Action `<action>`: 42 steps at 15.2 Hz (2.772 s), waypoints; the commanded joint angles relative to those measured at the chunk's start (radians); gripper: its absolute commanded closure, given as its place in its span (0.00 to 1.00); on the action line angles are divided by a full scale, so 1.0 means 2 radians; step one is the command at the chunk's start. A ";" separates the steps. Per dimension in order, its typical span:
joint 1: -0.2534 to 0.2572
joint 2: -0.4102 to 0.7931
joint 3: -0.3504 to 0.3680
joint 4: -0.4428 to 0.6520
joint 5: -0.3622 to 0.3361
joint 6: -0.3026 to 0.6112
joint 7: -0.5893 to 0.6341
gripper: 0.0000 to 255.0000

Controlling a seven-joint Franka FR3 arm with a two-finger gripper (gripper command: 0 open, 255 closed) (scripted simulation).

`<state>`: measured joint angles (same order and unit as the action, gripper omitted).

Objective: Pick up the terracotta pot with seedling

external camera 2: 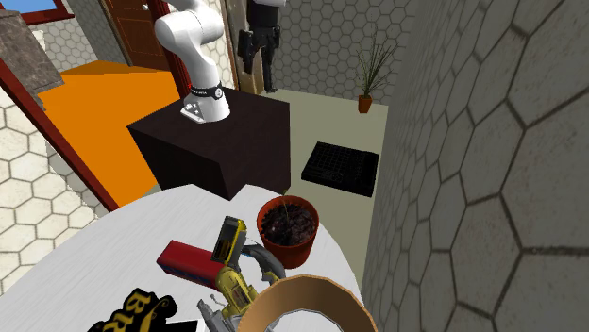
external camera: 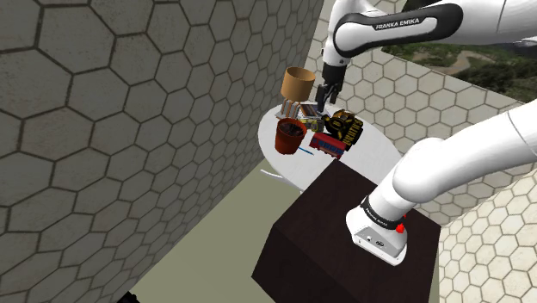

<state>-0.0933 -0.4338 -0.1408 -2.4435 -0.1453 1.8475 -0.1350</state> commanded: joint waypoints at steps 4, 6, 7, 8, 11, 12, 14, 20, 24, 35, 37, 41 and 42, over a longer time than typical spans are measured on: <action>-0.011 0.086 -0.029 0.019 0.000 0.074 -0.024 0.00; -0.014 0.122 -0.038 0.032 0.005 0.099 -0.034 0.00; -0.016 0.141 -0.043 0.039 0.008 0.112 -0.040 0.00; -0.018 0.160 -0.047 0.047 0.012 0.123 -0.046 0.00; -0.025 0.218 -0.057 0.076 0.028 0.155 -0.065 0.00; -0.027 0.237 -0.060 0.086 0.034 0.164 -0.071 0.00; -0.034 0.276 -0.064 0.109 0.048 0.180 -0.085 0.00; -0.061 0.394 -0.063 0.194 0.093 0.213 -0.125 0.00; -0.085 0.472 -0.055 0.264 0.119 0.220 -0.145 0.00; -0.093 0.517 -0.047 0.273 0.131 0.256 -0.151 1.00; -0.093 0.517 -0.047 0.273 0.131 0.256 -0.151 1.00; -0.093 0.517 -0.047 0.273 0.131 0.255 -0.151 1.00; -0.093 0.517 -0.047 0.274 0.131 0.255 -0.151 1.00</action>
<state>-0.2779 0.5992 -0.2330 -1.8965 0.1158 2.3576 -0.4363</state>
